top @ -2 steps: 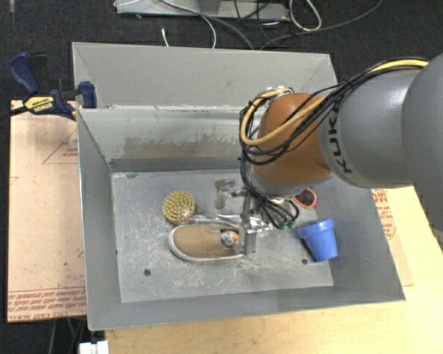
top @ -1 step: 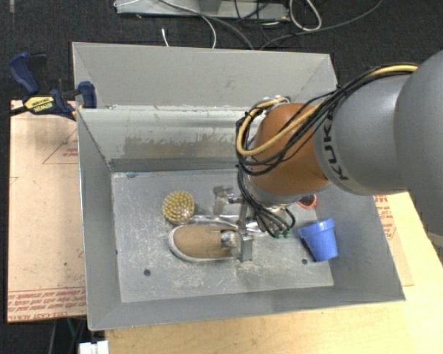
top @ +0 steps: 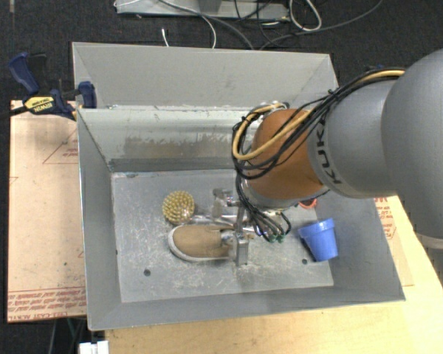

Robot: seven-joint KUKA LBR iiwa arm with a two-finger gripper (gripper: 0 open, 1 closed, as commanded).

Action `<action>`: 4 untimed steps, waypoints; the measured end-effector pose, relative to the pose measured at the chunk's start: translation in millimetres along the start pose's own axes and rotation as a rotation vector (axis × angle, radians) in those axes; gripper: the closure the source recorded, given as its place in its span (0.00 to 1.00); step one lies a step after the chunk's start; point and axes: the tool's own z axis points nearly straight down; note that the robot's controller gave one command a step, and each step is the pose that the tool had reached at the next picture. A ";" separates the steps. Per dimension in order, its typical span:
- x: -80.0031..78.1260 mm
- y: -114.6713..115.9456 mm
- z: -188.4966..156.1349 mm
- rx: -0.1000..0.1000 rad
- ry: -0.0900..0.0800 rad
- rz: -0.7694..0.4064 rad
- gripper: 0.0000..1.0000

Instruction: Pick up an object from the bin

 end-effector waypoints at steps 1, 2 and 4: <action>1.7 -54.0 10.8 -0.004 -0.022 -0.132 1.00; 1.8 -54.0 10.5 -0.004 -0.022 -0.133 1.00; 13.7 -50.2 -110.3 -0.005 -0.011 -0.095 1.00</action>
Offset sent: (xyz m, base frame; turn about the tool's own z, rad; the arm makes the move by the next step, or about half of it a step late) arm 0.0000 0.0000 0.0000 0.0000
